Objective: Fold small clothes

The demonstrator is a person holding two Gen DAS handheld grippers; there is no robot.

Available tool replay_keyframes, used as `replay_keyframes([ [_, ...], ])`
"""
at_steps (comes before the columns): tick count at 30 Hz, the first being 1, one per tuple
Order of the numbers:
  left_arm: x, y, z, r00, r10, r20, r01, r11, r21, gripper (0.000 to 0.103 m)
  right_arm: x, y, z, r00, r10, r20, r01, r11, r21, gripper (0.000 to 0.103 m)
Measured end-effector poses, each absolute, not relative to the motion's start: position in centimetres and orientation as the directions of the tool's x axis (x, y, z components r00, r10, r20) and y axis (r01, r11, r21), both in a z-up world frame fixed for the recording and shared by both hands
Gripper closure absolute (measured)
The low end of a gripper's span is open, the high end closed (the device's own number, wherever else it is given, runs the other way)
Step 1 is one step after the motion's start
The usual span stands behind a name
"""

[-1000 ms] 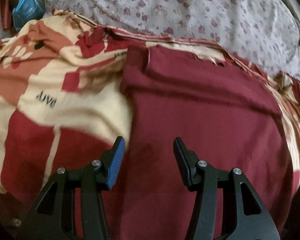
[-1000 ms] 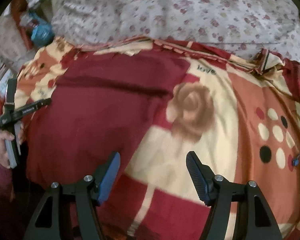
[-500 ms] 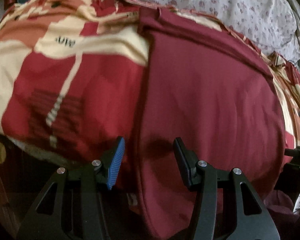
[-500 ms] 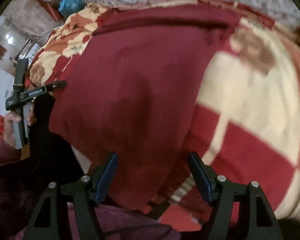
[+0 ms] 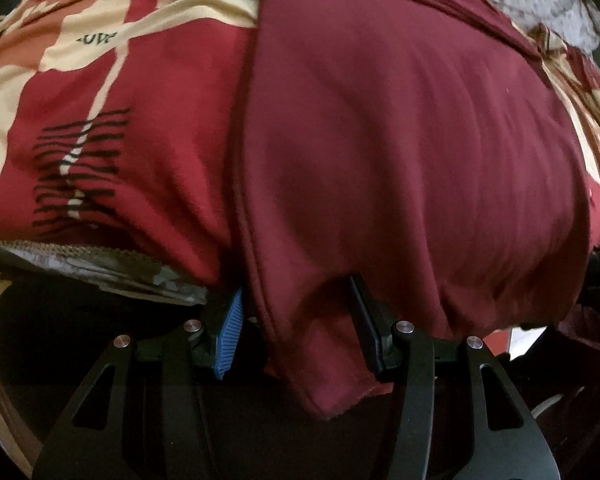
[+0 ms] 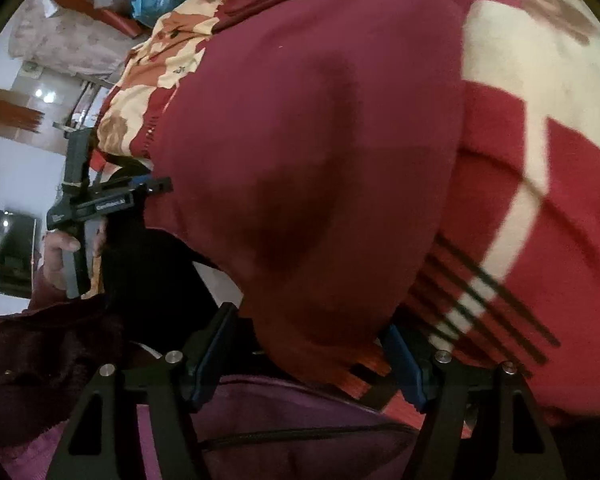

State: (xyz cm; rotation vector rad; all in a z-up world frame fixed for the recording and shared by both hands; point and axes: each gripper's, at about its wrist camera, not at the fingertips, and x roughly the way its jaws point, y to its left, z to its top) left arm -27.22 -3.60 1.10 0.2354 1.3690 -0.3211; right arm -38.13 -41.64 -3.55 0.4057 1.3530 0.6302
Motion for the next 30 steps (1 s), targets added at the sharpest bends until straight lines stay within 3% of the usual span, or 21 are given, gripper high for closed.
replay_keyframes([
  [2, -27.1, -3.7, 0.7, 0.14, -0.091, -0.986, 0.362, 0.931, -0.035, 0.053, -38.1, -41.2, -3.8, 0.08, 0.639, -0.765, -0.195, 0.763, 0.616, 0.046],
  [9, -26.4, -4.4, 0.3, 0.114, -0.08, -0.99, 0.388, 0.921, -0.03, 0.053, -37.6, -40.1, -5.6, 0.033, 0.651, -0.758, -0.18, 0.75, 0.636, 0.047],
  [11, -26.7, -5.1, 0.4, 0.121, -0.073, -0.99, 0.415, 0.91, -0.017, 0.069, -37.6, -40.0, -5.8, 0.039, 0.663, -0.748, -0.177, 0.741, 0.647, 0.048],
  [12, -26.8, -5.4, 0.5, 0.127, -0.068, -0.99, 0.427, 0.904, -0.008, 0.074, -37.6, -39.8, -5.7, 0.038, 0.658, -0.752, -0.19, 0.744, 0.641, 0.051],
  [13, -26.9, -5.6, 0.6, 0.132, -0.065, -0.989, 0.432, 0.902, -0.002, 0.082, -37.7, -39.5, -5.4, 0.04, 0.654, -0.755, -0.213, 0.744, 0.633, 0.067],
  [14, -27.0, -5.6, 0.7, 0.133, -0.075, -0.988, 0.433, 0.901, -0.01, 0.091, -37.7, -39.4, -4.9, 0.051, 0.659, -0.751, -0.233, 0.739, 0.633, 0.074],
  [15, -27.0, -5.5, 1.0, 0.135, -0.095, -0.986, 0.435, 0.9, -0.027, 0.093, -37.7, -39.4, -4.4, 0.07, 0.664, -0.744, -0.249, 0.734, 0.632, 0.085],
  [16, -27.0, -5.4, 1.7, 0.135, -0.124, -0.983, 0.433, 0.9, -0.054, 0.094, -37.7, -39.5, -3.7, 0.084, 0.671, -0.737, -0.269, 0.727, 0.632, 0.087],
  [21, -26.7, -4.6, 5.2, 0.162, -0.258, -0.952, 0.43, 0.887, -0.167, 0.097, -37.1, -39.3, -0.5, 0.152, 0.667, -0.73, -0.338, 0.729, 0.595, 0.09],
  [30, -19.8, -3.8, 12.0, 0.358, -0.426, -0.831, 0.363, 0.883, -0.296, 0.097, -32.6, -43.7, 5.9, 0.407, 0.679, -0.611, -0.327, 0.733, 0.597, 0.09],
])
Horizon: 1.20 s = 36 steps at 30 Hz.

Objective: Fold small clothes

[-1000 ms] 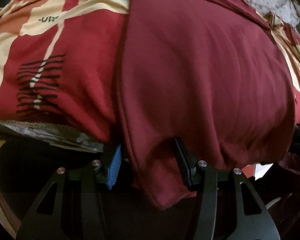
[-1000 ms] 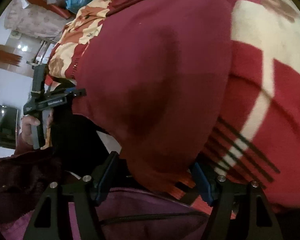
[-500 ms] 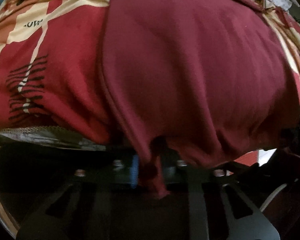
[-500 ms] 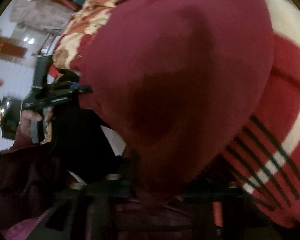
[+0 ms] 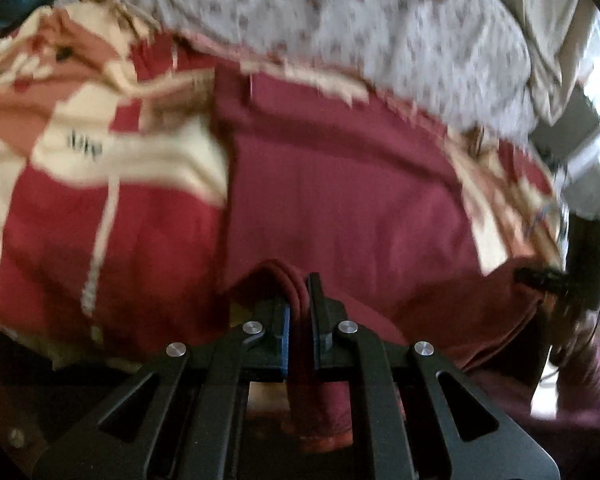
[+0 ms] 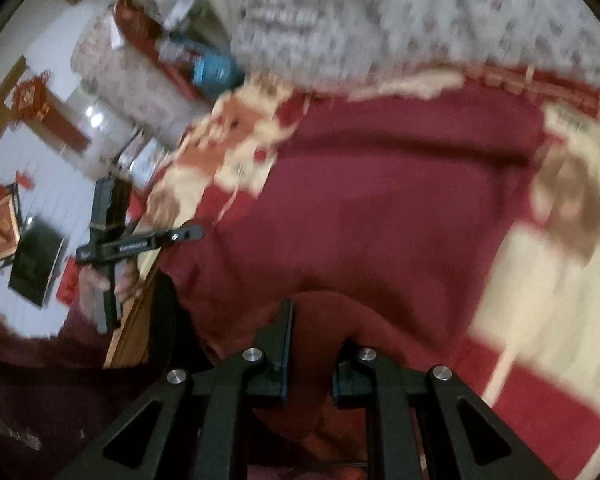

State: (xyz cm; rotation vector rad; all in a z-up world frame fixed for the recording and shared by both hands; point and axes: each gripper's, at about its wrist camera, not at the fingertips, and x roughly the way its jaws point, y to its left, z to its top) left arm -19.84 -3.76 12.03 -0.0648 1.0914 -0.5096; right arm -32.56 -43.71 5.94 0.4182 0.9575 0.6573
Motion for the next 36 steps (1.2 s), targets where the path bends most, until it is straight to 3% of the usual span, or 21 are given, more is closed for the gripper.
replay_keyframes([
  [11, -9.2, -7.4, 13.6, 0.525, -0.421, -0.74, 0.296, 0.905, -0.304, 0.097, -23.7, -47.8, 8.8, 0.607, 0.517, -0.603, -0.209, 0.836, 0.507, 0.09],
  [31, 4.0, -9.4, 6.4, 0.456, -0.346, -0.82, 0.101, 0.935, -0.339, 0.096, -7.6, -51.7, 2.0, 0.56, 0.42, -0.714, 0.005, 0.86, 0.51, 0.09],
  [32, 4.3, -9.1, 6.0, 0.448, -0.358, -0.819, 0.091, 0.93, -0.356, 0.096, -7.0, -51.8, 1.5, 0.547, 0.417, -0.726, 0.013, 0.863, 0.506, 0.088],
  [33, 4.6, -9.0, 5.8, 0.44, -0.376, -0.816, 0.089, 0.922, -0.376, 0.095, -6.7, -51.8, 1.2, 0.534, 0.425, -0.731, 0.007, 0.862, 0.507, 0.079],
  [34, 4.7, -8.8, 5.8, 0.433, -0.396, -0.81, 0.094, 0.913, -0.396, 0.09, -6.5, -51.9, 1.2, 0.528, 0.439, -0.727, 0.0, 0.856, 0.517, 0.07],
  [36, 4.8, -8.7, 6.4, 0.425, -0.453, -0.784, 0.127, 0.887, -0.444, 0.075, -6.6, -52.3, 1.9, 0.543, 0.462, -0.702, -0.01, 0.839, 0.544, 0.067],
])
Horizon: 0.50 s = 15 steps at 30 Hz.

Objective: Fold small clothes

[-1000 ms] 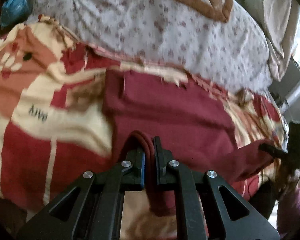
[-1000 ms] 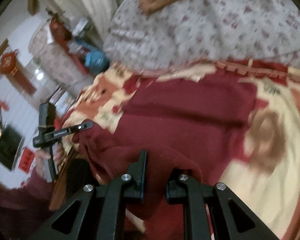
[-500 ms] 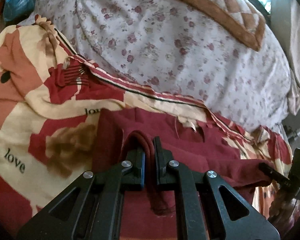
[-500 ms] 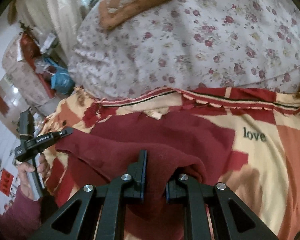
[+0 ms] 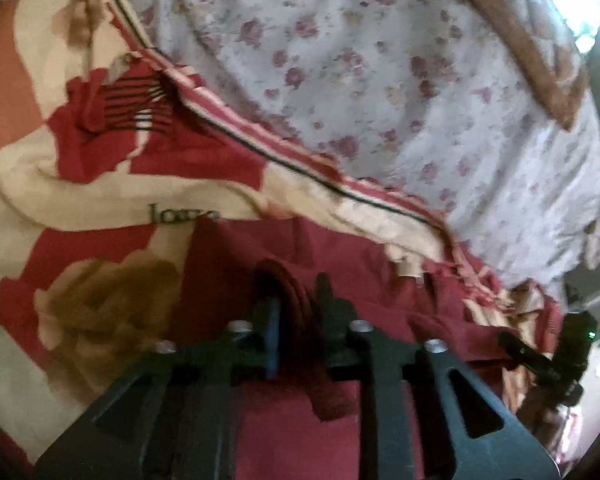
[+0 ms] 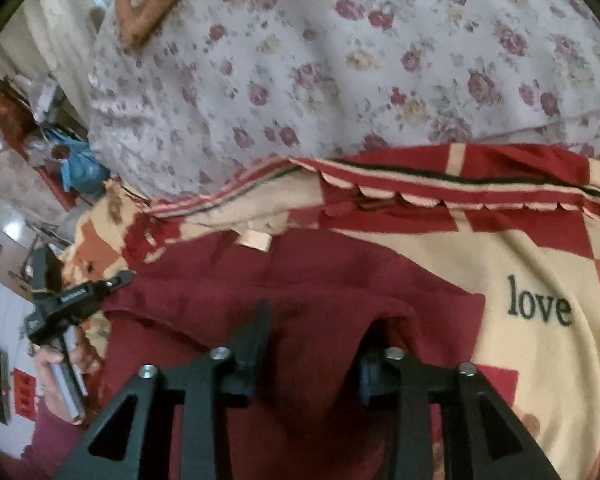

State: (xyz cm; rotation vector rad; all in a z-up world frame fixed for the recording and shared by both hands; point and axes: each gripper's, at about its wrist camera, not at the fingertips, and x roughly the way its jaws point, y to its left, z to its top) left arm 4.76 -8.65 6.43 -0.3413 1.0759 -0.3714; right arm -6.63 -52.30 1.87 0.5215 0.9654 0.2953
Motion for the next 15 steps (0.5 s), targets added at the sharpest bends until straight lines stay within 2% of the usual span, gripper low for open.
replay_keyframes([
  [2, 4.6, -8.7, 7.2, 0.422, -0.475, -0.773, 0.149, 0.877, -0.457, 0.053, -6.9, -52.8, 2.8, 0.563, 0.473, -0.678, -0.014, 0.825, 0.564, 0.067],
  [4, 3.9, -8.5, 8.7, 0.477, -0.44, -0.761, 0.156, 0.894, -0.419, 0.037, -7.4, -53.3, 3.8, 0.581, 0.47, -0.665, -0.005, 0.819, 0.574, 0.067],
  [5, 3.6, -8.3, 9.3, 0.503, -0.431, -0.749, 0.158, 0.898, -0.411, 0.032, -7.7, -53.4, 4.2, 0.594, 0.457, -0.663, 0.0, 0.824, 0.567, 0.066],
  [7, 2.8, -7.8, 10.2, 0.524, -0.438, -0.73, 0.164, 0.893, -0.419, 0.032, -8.9, -53.6, 5.2, 0.633, 0.405, -0.66, 0.008, 0.849, 0.528, 0.066],
  [12, 0.9, -7.8, 9.5, 0.516, -0.387, -0.764, 0.135, 0.918, -0.373, 0.032, -11.1, -52.2, 6.1, 0.646, 0.418, -0.638, -0.071, 0.866, 0.496, 0.066],
  [15, 0.7, -8.2, 8.1, 0.515, -0.354, -0.78, 0.13, 0.932, -0.338, 0.032, -10.5, -49.8, 5.0, 0.59, 0.39, -0.707, -0.108, 0.906, 0.409, 0.066],
])
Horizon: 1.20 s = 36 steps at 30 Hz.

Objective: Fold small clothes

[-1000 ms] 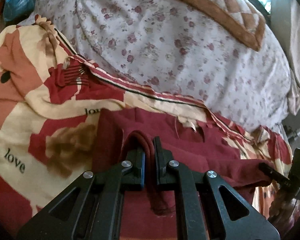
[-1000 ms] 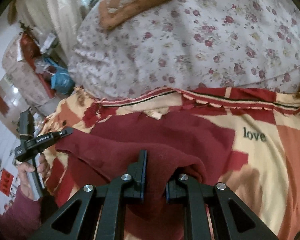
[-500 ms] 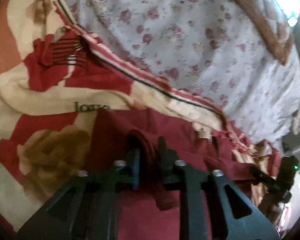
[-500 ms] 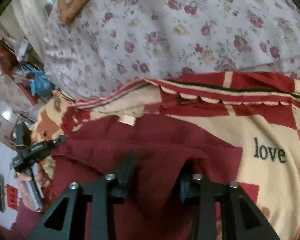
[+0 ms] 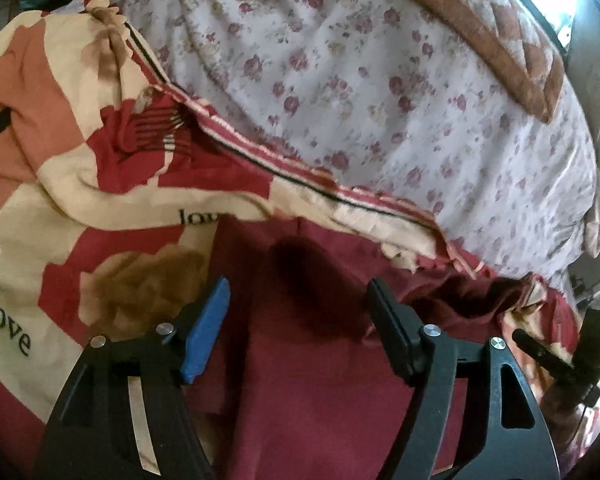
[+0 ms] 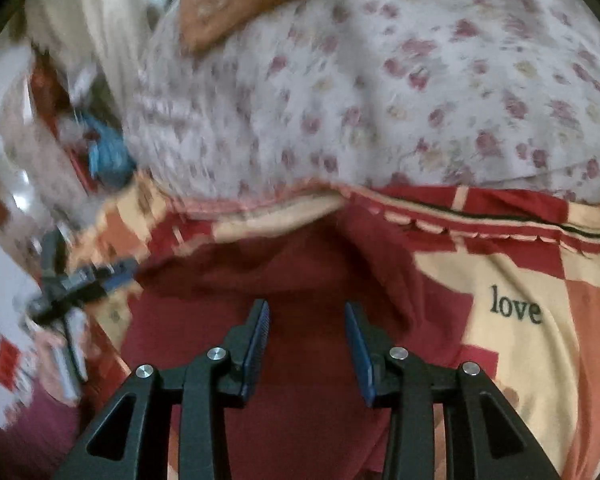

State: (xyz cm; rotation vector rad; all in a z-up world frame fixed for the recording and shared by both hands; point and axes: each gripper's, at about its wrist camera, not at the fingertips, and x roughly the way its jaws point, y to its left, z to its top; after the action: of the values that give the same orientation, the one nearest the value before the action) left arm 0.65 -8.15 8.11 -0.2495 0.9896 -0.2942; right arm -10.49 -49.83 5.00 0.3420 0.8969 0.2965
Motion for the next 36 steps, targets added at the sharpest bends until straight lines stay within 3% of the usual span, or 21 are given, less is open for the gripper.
replay_keyframes([
  [3, 1.5, -8.4, 6.7, 0.504, -0.317, -0.804, 0.114, 0.947, -0.302, 0.032, -8.0, -48.7, 3.2, 0.558, 0.301, -0.773, -0.062, 0.944, 0.323, 0.066],
  [8, 2.2, -6.2, 7.1, 0.536, -0.39, -0.749, 0.066, 0.904, -0.423, 0.032, -2.3, -48.9, 0.4, 0.519, 0.205, -0.83, 0.048, 0.962, 0.268, 0.066],
  [12, 2.2, -4.3, 7.8, 0.582, -0.402, -0.707, 0.043, 0.884, -0.466, 0.022, -0.5, -50.4, -1.7, 0.497, 0.188, -0.847, 0.153, 0.942, 0.298, 0.066],
  [20, 0.8, -6.0, 6.9, 0.503, -0.312, -0.806, 0.075, 0.945, -0.319, 0.022, -4.9, -46.9, 3.4, 0.526, 0.191, -0.829, 0.027, 0.97, 0.241, 0.065],
  [26, -0.9, -7.1, 5.0, 0.412, -0.173, -0.894, 0.067, 0.985, -0.16, 0.022, -6.5, -46.1, 0.0, 0.465, 0.167, -0.869, 0.067, 0.973, 0.222, 0.064],
  [30, -4.1, -7.0, 5.2, 0.399, -0.183, -0.898, 0.089, 0.983, -0.161, 0.022, -6.3, -44.9, 2.5, 0.452, 0.145, -0.88, 0.037, 0.983, 0.18, 0.064],
  [36, -7.4, -5.9, 5.0, 0.418, -0.193, -0.888, 0.063, 0.981, -0.184, 0.022, -5.0, -37.7, 5.6, 0.466, 0.313, -0.827, -0.144, 0.95, 0.278, 0.061],
])
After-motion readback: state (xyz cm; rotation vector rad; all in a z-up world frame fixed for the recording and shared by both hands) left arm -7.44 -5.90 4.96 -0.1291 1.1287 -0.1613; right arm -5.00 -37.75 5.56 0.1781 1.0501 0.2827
